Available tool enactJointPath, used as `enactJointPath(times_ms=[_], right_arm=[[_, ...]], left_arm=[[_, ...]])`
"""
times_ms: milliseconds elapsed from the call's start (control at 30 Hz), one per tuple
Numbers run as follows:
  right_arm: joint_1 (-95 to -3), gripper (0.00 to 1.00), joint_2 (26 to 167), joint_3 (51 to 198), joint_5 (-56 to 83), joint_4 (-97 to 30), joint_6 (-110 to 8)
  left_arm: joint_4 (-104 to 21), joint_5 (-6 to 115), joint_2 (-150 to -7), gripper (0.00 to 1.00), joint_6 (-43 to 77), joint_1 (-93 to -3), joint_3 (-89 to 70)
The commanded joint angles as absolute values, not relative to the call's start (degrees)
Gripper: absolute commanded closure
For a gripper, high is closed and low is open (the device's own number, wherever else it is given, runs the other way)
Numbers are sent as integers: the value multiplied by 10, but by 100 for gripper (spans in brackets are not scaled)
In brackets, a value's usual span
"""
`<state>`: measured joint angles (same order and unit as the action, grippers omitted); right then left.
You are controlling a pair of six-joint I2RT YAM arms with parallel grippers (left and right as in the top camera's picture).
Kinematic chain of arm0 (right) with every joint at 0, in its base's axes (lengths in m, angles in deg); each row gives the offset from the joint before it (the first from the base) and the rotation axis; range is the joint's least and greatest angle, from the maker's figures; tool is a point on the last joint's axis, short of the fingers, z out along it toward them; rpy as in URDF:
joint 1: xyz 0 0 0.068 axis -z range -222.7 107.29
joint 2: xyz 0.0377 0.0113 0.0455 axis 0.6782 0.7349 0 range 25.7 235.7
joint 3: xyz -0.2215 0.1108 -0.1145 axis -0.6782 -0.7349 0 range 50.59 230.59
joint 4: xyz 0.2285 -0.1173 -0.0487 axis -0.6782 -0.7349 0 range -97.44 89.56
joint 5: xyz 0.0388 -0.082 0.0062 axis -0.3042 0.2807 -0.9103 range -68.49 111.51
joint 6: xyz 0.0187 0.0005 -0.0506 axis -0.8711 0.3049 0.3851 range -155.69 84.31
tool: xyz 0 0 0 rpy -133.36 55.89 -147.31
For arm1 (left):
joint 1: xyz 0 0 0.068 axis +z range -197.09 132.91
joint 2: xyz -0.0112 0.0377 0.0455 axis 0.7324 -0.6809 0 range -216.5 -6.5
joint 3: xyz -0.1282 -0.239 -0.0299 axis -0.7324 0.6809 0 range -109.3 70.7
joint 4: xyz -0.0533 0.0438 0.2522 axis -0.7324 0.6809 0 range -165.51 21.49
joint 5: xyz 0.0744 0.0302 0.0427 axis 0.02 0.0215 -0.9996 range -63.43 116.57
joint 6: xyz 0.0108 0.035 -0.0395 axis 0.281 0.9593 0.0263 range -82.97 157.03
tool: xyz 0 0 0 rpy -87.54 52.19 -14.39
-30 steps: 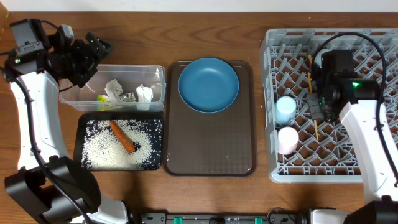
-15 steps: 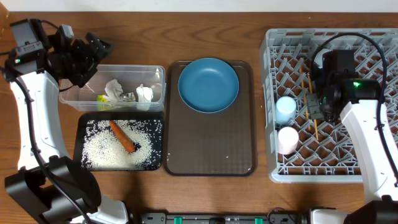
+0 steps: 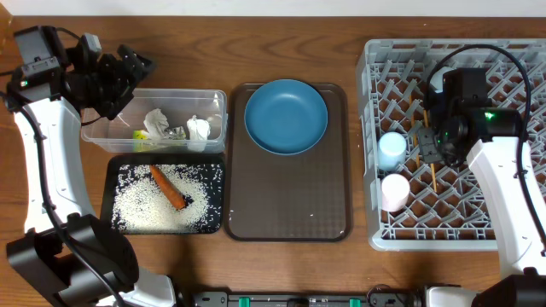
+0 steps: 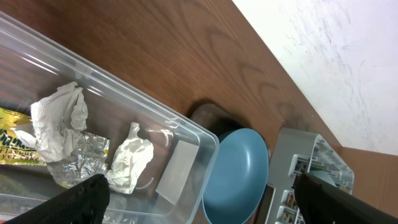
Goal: Sort waste into correct bins and load items into the dishwasher rack
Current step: 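Insert the second chopstick in the rack and release it, then move the right gripper to the blue plate and grasp its rim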
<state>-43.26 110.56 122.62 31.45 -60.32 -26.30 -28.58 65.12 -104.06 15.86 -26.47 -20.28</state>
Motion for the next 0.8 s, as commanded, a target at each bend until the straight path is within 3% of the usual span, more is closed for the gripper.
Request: enactJointPath(times_ms=[0, 267, 333, 367, 500, 767], right_arm=[[-427, 66, 1094, 1226, 254, -599, -273], [-427, 61, 1019, 1227, 106, -589, -281], [-427, 31, 1003, 1227, 27, -580, -308], [-428, 27, 997, 1227, -23, -572, -320], [-445, 42, 997, 1227, -156, -523, -376], [-572, 50, 1030, 1227, -96, -439, -417]], left_arm=[[-284, 644, -1044, 4, 158, -262, -199], [-284, 644, -1044, 4, 158, -262, -199], [-284, 644, -1044, 4, 158, -262, -199], [-284, 644, -1044, 4, 158, -262, -199], [-284, 644, -1044, 4, 158, -262, -199], [-284, 644, -1044, 3, 158, -262, -199]])
